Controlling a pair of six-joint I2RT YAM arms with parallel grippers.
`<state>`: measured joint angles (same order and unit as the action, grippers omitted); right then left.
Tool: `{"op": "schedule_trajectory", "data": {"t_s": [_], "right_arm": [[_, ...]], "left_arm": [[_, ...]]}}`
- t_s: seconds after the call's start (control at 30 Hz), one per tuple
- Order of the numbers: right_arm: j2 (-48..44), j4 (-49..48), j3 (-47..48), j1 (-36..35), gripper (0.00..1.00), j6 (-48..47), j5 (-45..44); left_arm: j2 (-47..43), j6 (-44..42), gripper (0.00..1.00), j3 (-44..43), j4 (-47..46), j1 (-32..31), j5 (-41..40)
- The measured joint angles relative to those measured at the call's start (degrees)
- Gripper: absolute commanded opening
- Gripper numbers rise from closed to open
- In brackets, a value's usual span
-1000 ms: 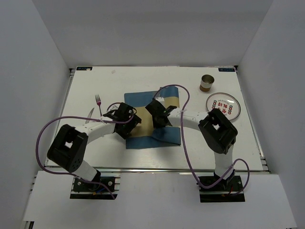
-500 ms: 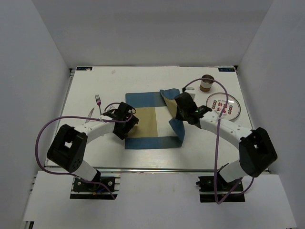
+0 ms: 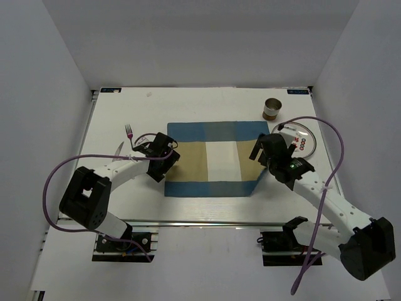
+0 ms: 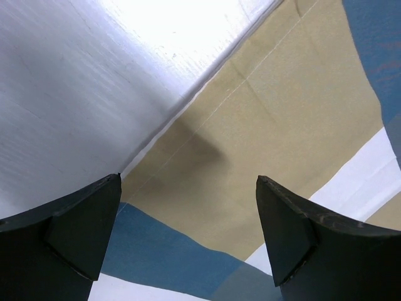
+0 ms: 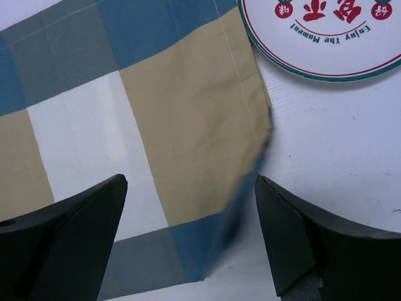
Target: Set the dinner table for one person
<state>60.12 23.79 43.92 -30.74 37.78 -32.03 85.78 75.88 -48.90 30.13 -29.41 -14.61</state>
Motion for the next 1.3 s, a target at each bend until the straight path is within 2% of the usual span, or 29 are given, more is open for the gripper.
{"op": "schedule_trajectory", "data": {"t_s": [0.17, 0.3, 0.47, 0.63, 0.8, 1.1, 1.3], "right_arm": [[0.94, -0.33, 0.57, 0.0, 0.89, -3.5, 2.34], [6.43, -0.07, 3.39, 0.0, 0.89, -6.73, 6.32], [19.19, -0.61, 7.58, -0.04, 0.89, -7.69, 10.32], [25.07, -2.23, 4.31, -0.07, 0.89, -7.98, 14.05], [31.63, -5.2, 5.51, -0.42, 0.89, -6.86, 14.82], [42.8, -5.92, 18.16, -0.42, 0.89, -0.98, 13.57], [49.42, -5.86, 26.97, -0.42, 0.89, 0.79, 14.4]], "left_arm": [[0.0, -1.42, 0.98, -2.16, 0.02, -0.52, -0.09], [0.87, -5.6, 0.98, -6.67, -0.63, -1.11, 0.98], [9.38, -8.98, 0.98, -17.46, 0.63, -1.97, 2.71], [20.59, -10.34, 0.98, -21.53, 5.01, -2.01, 4.59], [25.7, -11.43, 0.98, -28.17, 8.83, -0.7, 6.34], [41.16, -13.62, 0.98, -52.26, 24.52, 4.33, 3.63], [45.05, -15.61, 0.98, -58.73, 27.93, 8.46, 1.53]]}}
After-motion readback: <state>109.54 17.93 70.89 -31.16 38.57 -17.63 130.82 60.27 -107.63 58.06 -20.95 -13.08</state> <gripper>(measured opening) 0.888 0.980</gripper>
